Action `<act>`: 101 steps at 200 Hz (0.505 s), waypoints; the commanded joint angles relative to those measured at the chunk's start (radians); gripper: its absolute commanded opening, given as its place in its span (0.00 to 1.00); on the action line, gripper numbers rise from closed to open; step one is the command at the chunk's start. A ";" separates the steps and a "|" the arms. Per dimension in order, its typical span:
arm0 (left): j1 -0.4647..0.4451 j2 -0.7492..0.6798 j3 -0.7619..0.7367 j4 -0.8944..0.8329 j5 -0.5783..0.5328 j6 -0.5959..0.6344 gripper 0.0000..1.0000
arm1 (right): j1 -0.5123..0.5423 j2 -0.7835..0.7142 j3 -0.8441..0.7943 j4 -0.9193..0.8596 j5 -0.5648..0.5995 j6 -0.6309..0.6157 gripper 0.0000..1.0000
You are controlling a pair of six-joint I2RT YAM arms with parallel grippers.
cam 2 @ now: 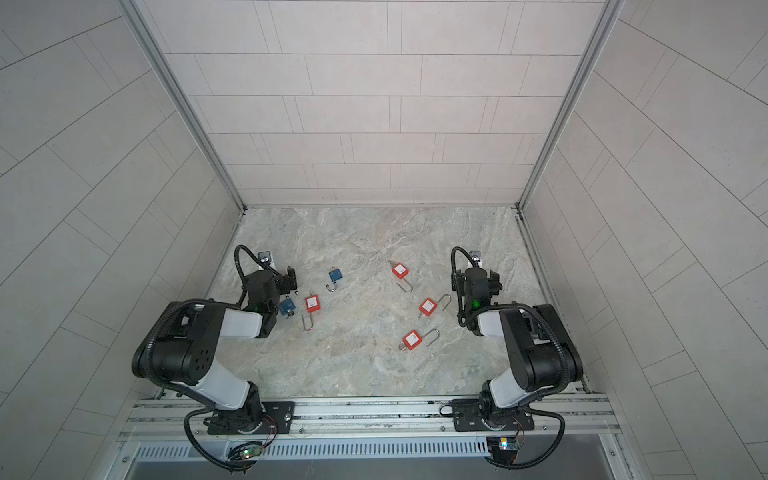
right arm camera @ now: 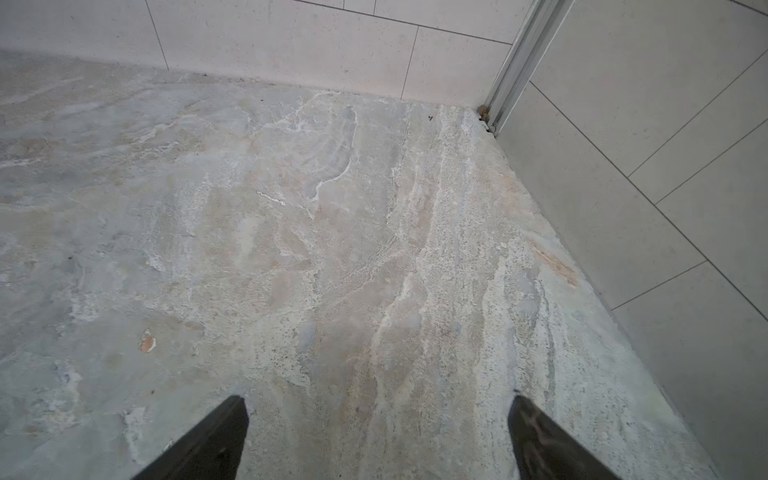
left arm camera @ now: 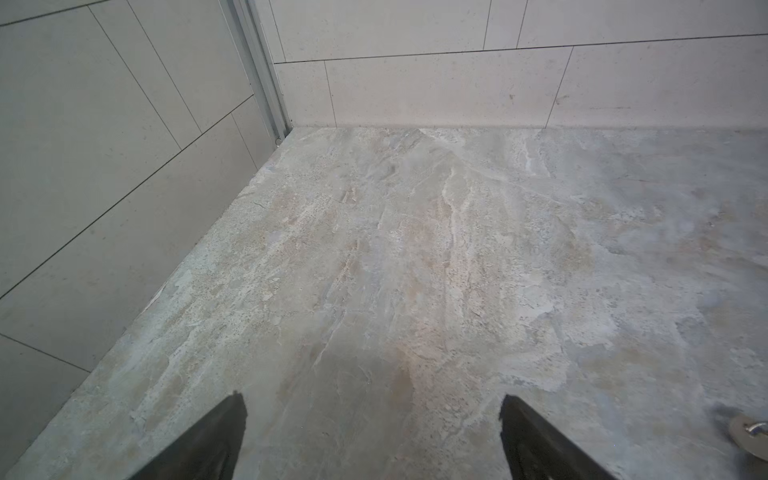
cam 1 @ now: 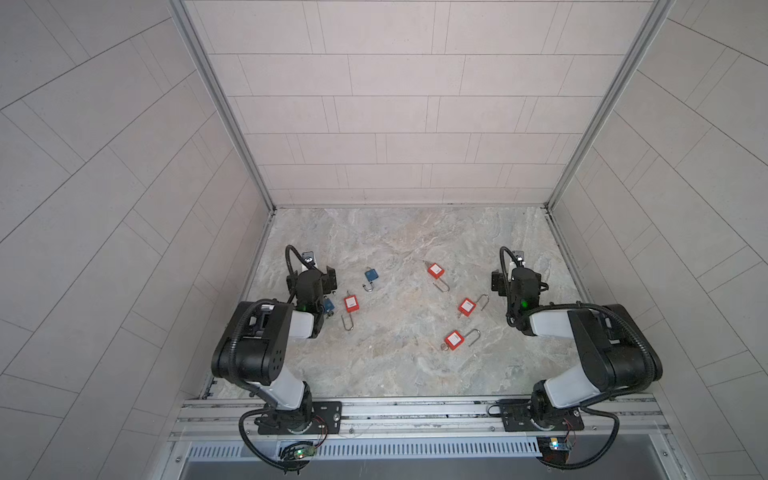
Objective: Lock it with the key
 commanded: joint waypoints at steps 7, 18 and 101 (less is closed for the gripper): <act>-0.002 0.006 0.017 -0.010 -0.003 -0.001 1.00 | -0.002 -0.008 0.011 -0.008 0.000 -0.008 1.00; -0.002 0.000 0.010 0.001 -0.003 0.000 1.00 | -0.003 -0.008 0.010 -0.008 0.000 -0.009 1.00; -0.004 -0.007 0.002 0.009 0.001 0.001 1.00 | -0.003 -0.012 0.006 -0.006 0.000 -0.008 1.00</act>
